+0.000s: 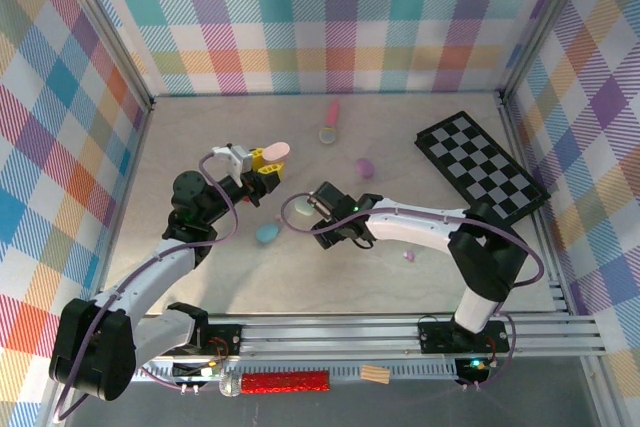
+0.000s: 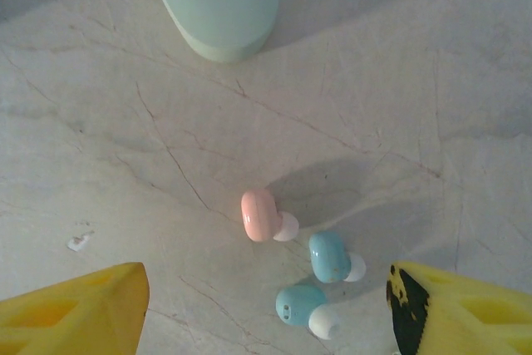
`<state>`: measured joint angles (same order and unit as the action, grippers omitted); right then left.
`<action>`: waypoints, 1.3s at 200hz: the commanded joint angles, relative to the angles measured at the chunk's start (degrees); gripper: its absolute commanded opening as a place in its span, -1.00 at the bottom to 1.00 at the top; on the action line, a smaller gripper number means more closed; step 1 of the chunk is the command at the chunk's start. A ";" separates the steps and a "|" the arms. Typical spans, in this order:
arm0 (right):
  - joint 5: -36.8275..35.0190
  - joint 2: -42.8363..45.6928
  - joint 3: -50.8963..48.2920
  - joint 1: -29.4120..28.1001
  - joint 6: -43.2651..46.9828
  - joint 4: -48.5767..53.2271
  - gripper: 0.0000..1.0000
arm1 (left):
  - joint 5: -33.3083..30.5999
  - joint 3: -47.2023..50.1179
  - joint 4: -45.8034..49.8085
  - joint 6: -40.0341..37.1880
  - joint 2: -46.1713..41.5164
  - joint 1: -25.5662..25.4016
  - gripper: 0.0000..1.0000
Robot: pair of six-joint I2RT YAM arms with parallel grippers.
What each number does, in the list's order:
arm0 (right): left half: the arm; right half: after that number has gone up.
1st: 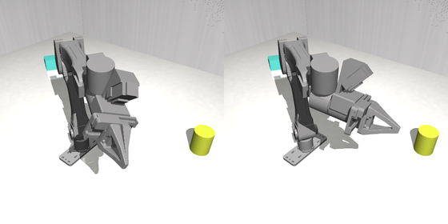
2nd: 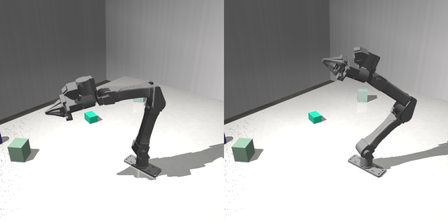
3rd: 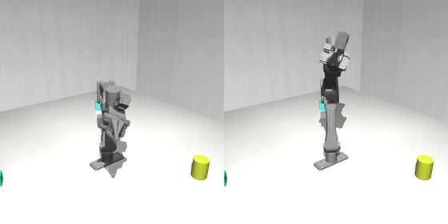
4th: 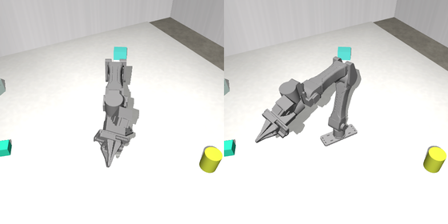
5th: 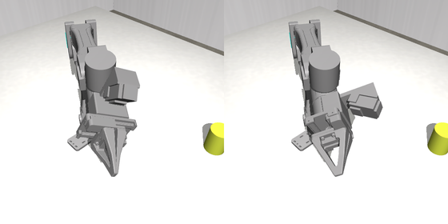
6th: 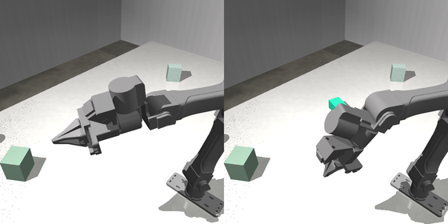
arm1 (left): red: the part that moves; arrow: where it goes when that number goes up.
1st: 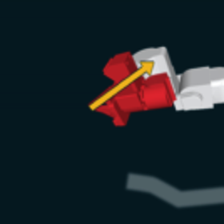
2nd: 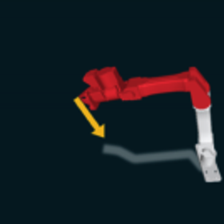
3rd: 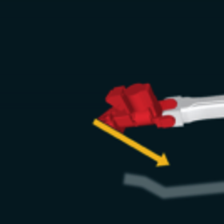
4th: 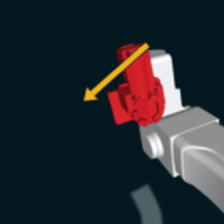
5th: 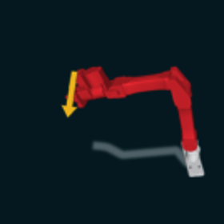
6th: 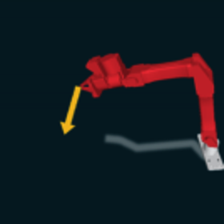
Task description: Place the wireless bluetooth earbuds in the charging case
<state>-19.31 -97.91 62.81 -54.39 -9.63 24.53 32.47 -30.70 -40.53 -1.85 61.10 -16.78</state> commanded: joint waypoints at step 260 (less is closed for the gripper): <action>34.00 20.80 -2.04 15.74 -2.17 -26.93 0.78 | 23.39 -6.22 8.38 -7.34 5.57 -3.79 -0.28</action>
<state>19.00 -77.34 59.09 -39.75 -9.41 1.32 52.90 -35.22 -32.91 -6.76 68.51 -19.77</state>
